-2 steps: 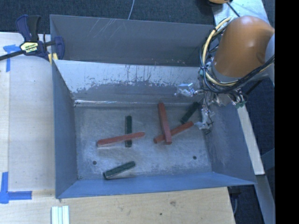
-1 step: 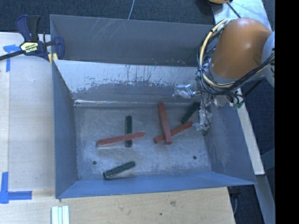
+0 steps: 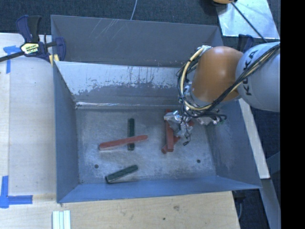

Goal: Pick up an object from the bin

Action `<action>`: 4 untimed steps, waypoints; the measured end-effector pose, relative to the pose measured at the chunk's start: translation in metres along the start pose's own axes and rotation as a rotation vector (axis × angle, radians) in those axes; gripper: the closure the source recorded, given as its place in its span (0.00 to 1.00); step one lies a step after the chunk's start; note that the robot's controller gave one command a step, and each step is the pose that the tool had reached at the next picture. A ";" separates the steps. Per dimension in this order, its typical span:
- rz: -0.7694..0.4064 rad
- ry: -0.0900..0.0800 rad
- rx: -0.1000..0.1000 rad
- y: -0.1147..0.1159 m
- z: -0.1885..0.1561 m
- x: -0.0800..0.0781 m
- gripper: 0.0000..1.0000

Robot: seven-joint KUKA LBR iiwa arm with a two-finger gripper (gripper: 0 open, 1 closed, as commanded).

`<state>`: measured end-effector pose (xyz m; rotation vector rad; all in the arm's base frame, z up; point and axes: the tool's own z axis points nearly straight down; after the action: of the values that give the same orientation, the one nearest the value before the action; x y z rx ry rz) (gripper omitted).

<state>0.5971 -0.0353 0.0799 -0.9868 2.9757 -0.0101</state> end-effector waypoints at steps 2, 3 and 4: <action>-0.156 -0.016 0.015 0.017 0.000 -0.005 1.00; -0.364 0.004 -0.012 0.042 -0.042 -0.016 1.00; -0.129 0.000 -0.007 0.052 -0.088 -0.035 0.00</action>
Offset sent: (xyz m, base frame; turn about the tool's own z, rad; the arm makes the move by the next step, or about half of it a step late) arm -0.0337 0.0570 -0.0099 -0.4514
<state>0.5935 0.0273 0.1672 -1.1776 2.9081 0.0003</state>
